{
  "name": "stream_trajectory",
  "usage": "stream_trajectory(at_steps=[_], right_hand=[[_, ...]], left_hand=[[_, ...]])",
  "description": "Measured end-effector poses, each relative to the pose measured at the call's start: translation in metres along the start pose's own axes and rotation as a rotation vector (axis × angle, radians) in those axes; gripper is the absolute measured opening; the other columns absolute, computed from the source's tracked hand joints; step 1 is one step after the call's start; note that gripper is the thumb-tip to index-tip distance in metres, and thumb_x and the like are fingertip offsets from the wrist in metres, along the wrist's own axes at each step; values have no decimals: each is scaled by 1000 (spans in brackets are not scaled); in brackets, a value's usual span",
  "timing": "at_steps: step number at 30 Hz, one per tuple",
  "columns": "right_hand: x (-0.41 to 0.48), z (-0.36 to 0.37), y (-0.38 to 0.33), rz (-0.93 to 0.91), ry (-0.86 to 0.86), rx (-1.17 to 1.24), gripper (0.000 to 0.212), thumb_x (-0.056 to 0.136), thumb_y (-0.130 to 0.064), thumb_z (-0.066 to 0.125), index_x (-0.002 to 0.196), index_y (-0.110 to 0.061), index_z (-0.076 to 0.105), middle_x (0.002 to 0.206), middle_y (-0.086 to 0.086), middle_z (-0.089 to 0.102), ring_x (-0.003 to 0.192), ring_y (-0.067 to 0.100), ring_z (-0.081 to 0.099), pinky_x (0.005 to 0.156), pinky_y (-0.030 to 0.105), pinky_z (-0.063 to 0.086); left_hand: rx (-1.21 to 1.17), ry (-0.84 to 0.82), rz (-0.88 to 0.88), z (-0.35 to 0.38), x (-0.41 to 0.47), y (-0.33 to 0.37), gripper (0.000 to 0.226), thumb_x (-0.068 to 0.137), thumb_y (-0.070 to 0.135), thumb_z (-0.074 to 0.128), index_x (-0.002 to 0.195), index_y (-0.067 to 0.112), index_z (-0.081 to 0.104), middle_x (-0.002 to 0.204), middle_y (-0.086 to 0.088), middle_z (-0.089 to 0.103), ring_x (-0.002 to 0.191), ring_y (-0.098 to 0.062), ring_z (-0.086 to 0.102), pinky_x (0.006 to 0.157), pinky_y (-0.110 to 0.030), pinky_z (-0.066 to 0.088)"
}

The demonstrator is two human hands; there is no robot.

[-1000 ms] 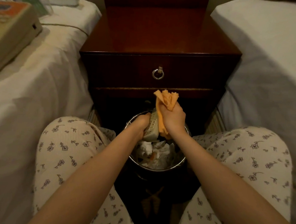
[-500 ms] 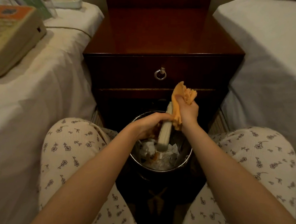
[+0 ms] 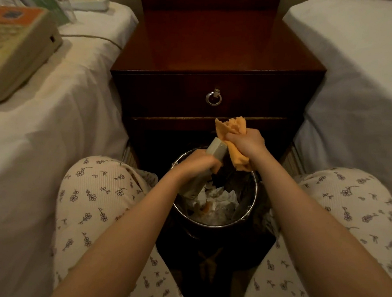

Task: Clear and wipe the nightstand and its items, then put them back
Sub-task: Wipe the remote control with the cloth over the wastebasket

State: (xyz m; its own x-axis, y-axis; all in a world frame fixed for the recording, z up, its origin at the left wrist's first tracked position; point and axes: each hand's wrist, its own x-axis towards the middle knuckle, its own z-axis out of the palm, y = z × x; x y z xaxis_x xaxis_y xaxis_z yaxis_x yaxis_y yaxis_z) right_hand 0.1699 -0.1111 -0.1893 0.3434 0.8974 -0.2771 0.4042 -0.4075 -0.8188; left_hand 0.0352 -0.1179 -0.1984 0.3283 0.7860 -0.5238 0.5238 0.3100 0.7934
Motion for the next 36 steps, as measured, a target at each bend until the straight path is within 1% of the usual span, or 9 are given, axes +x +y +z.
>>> stream_trajectory(at_steps=[3, 7, 10, 16, 21, 26, 29, 34, 36], right_hand=[[-1, 4, 1, -33, 135, 48, 26, 88, -31, 59, 107, -13, 62, 93, 2, 56, 85, 17, 52, 71, 29, 39], [-5, 9, -7, -67, 68, 341, 13, 85, -29, 62, 94, -20, 59, 97, 4, 62, 93, 22, 59, 84, 39, 49], [-4, 8, -6, -119, 40, 237, 18, 85, -28, 62, 101, -19, 61, 90, -1, 60, 94, 20, 59, 84, 37, 47], [-2, 15, 5, 1, 137, 210, 19, 90, -32, 55, 99, -16, 61, 93, 2, 59, 96, 24, 59, 85, 37, 47], [-14, 22, -7, -217, 234, 355, 20, 90, -33, 57, 105, -19, 60, 83, -11, 57, 87, 11, 57, 75, 26, 43], [-21, 35, 1, -549, 82, -11, 33, 85, -30, 65, 115, -17, 62, 102, 1, 66, 95, 16, 62, 80, 31, 50], [-13, 37, 9, -483, 151, -44, 32, 86, -32, 62, 115, -18, 60, 107, 4, 65, 98, 21, 61, 82, 37, 51], [-5, 26, 17, -145, 348, 123, 31, 93, -38, 51, 117, -20, 59, 109, 1, 64, 102, 18, 59, 76, 24, 38], [-10, 29, 12, -151, 307, 235, 34, 93, -37, 51, 121, -18, 58, 107, -4, 60, 100, 10, 55, 78, 22, 37]], left_hand=[[-97, 9, 26, -5, -1, 3, 13, 81, 6, 53, 90, 15, 53, 83, -3, 50, 70, -16, 51, 57, -25, 42], [-132, -42, 47, -7, 0, 1, 16, 83, 16, 55, 98, 11, 52, 80, -5, 53, 65, -17, 52, 59, -27, 43], [-202, -117, 95, -3, 3, 0, 17, 90, 27, 52, 98, 12, 53, 81, -5, 53, 67, -15, 52, 60, -28, 45], [-603, -118, 119, -6, 2, 8, 56, 95, 56, 24, 96, 10, 55, 70, -8, 54, 52, -16, 55, 46, -24, 48], [-705, -43, 7, -7, 5, 7, 59, 99, 49, 16, 77, 10, 55, 49, -5, 59, 42, -16, 57, 46, -22, 49], [-702, 36, 13, 2, 7, 5, 45, 101, 40, 28, 79, 14, 56, 56, -3, 62, 55, -15, 59, 48, -21, 50], [-649, 34, -19, 5, 5, 5, 48, 101, 44, 23, 80, 14, 55, 69, -7, 57, 61, -17, 55, 53, -26, 48], [-553, 31, -81, 4, 5, 5, 56, 98, 55, 21, 106, 9, 52, 76, -11, 56, 62, -22, 56, 54, -30, 47], [-588, 72, -68, 2, 8, 5, 57, 98, 54, 21, 111, 9, 52, 80, -10, 57, 66, -21, 57, 56, -30, 48]])
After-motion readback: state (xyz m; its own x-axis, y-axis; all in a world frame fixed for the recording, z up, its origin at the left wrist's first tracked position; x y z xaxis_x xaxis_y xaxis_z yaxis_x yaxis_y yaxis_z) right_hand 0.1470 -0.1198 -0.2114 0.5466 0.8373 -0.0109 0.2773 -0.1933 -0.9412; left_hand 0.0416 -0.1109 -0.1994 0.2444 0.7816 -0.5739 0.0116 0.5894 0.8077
